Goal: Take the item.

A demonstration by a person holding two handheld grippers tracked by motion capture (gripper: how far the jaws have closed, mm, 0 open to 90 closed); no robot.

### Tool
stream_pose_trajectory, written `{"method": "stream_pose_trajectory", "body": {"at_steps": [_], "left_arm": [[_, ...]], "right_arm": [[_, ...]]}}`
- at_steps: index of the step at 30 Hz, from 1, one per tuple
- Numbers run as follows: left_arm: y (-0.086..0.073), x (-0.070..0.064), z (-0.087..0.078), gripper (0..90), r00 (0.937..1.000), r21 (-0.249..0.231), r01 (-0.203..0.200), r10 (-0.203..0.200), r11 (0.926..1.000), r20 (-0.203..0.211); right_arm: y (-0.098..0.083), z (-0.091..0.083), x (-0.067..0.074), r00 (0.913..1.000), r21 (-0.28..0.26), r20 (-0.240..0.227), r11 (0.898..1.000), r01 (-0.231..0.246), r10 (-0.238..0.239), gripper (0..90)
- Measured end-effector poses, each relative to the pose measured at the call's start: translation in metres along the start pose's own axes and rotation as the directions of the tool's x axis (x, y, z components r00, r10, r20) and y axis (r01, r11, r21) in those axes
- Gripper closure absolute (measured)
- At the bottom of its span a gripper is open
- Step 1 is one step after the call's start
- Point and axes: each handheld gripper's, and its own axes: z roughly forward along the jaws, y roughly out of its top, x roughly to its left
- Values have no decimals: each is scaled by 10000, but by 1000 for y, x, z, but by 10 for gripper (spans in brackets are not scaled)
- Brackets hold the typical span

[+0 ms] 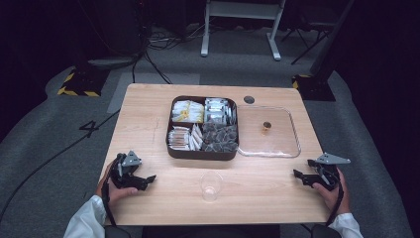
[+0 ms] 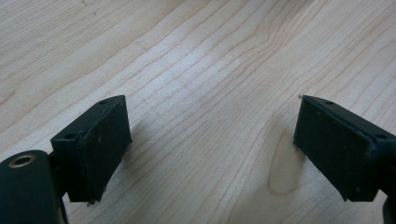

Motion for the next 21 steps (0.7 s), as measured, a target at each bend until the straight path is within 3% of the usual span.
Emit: {"method": "stream_pose_trajectory", "body": {"at_steps": [8,13,21], "left_arm": [[6,1,-2,168,9992,176,-389,387,9991,136],[12,1,-8,184,9979,-90,-521,524,9986,379],[25,5,-18,213,9979,-364,-636,641,9973,113]], "right_arm": [[0,0,0,10000,12,-10,10000,-20,20,186],[0,0,0,10000,8,-1,10000,-17,17,184],[0,0,0,10000,-1,10,10000,-9,9,184]]}}
